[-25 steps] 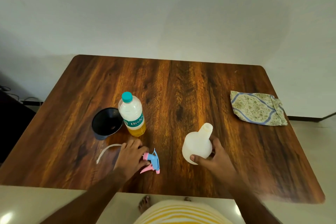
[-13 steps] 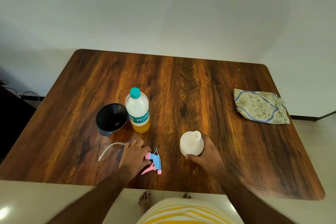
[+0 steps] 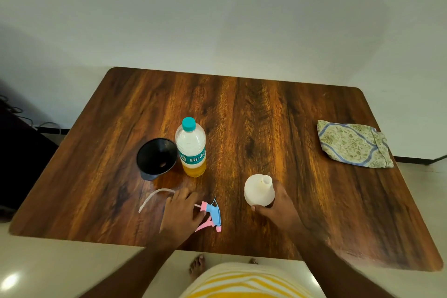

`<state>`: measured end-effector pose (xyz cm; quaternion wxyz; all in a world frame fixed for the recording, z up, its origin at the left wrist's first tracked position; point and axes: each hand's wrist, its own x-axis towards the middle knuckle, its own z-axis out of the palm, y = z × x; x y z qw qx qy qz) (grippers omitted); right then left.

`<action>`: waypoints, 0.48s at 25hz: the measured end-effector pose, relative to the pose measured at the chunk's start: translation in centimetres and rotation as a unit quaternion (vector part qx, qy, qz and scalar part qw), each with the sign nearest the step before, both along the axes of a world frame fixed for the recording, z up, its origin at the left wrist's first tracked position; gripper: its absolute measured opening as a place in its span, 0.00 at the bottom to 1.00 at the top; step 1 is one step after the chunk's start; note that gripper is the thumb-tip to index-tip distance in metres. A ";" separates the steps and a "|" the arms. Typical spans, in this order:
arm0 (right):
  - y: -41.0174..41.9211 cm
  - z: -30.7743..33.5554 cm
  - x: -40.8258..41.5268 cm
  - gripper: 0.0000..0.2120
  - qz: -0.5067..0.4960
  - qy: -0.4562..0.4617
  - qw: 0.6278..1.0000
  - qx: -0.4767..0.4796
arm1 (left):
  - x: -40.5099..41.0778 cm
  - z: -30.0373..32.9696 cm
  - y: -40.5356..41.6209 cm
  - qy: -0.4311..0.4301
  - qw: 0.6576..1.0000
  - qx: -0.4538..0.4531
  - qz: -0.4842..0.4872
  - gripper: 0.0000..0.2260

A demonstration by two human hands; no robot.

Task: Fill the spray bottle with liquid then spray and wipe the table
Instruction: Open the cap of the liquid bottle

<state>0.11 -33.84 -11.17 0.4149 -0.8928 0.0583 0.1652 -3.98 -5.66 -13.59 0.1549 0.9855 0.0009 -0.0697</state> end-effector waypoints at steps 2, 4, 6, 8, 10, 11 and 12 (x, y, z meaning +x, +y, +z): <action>0.0 -0.2 -0.3 0.52 0.001 0.004 1.000 0.010 | -0.5 1.1 0.2 -0.039 0.997 -0.044 0.057 0.17; -0.2 -0.1 -0.7 0.53 -0.005 0.011 1.000 0.027 | -0.3 3.1 0.5 -0.084 0.981 -0.115 0.129 0.16; -0.5 0.0 -1.2 0.53 -0.025 0.012 0.998 0.048 | 0.7 5.7 1.0 -0.145 0.952 -0.203 0.177 0.17; -1.0 0.4 -1.7 0.54 -0.041 0.004 0.998 0.057 | 2.3 7.9 1.8 -0.201 0.926 -0.254 0.192 0.21; -1.5 0.9 -2.3 0.56 -0.064 -0.005 0.996 0.057 | 4.2 9.2 2.6 -0.221 0.921 -0.261 0.186 0.26; -1.8 1.2 -2.5 0.56 -0.080 -0.010 0.995 0.066 | 5.1 9.7 2.8 -0.210 0.927 -0.257 0.176 0.29; -2.0 1.7 -2.8 0.54 -0.092 -0.017 0.993 0.078 | 6.0 10.0 2.9 -0.190 0.936 -0.251 0.159 0.34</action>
